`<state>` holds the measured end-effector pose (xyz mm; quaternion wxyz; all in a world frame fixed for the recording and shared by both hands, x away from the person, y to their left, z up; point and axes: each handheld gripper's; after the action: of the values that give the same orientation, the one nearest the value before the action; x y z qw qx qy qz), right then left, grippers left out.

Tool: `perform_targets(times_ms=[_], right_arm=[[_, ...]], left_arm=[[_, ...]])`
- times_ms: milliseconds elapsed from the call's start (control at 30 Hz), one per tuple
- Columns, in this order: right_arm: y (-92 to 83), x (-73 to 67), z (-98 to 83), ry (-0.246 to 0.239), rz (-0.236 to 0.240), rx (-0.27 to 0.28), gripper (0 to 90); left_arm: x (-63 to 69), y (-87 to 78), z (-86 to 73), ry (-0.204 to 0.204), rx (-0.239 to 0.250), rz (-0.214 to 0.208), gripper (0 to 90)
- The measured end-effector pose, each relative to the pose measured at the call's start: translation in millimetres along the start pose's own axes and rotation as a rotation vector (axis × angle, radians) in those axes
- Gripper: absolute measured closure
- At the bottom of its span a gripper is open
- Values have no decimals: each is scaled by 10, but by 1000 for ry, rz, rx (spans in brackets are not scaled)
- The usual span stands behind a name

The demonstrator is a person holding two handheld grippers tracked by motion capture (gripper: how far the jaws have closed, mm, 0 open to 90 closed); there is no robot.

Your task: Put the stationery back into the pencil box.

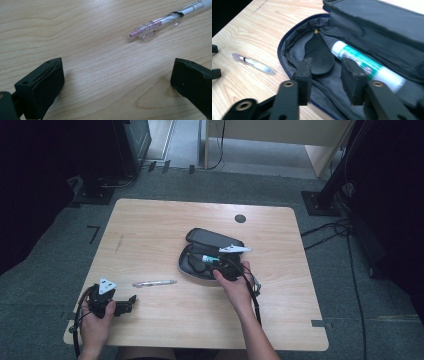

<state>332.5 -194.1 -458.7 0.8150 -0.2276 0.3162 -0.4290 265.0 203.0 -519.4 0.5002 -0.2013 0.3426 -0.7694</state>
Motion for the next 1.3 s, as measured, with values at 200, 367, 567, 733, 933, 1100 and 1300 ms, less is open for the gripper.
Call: perform_targets(times_ms=[200,367,567,733,933,1100,1300], right_arm=[[-336,123,-139,-16,-34,57,438],[-617,300,-310,-5,-96,82,269],[-881,555,-566,26,-210,93,116],[-1025,731,-776,61,-247,85,0],[-1187,912,-984,69,-307,90,0],[-1259,1086,-1193,97,-365,63,0],[-1322,1274,-1414,118,-448,35,0]], left_arm=[[-14,-9,-1,5,-1,-16,0],[-22,-12,-6,-9,10,-32,0],[-26,-16,-7,2,13,-53,0],[-18,-14,-5,6,11,-48,0],[-33,-20,-8,-2,15,-60,0],[-59,-35,-13,-7,39,-132,0],[-84,-70,17,-21,49,-147,0]])
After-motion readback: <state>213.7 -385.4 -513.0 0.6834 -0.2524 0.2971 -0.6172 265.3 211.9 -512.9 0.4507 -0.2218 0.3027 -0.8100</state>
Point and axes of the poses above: each handheld gripper's, and its own axes: y roughly forward along the jaws, z roughly out of its top, x roughly to its right, and after that the axes turned 2 degrees about y, right-handed
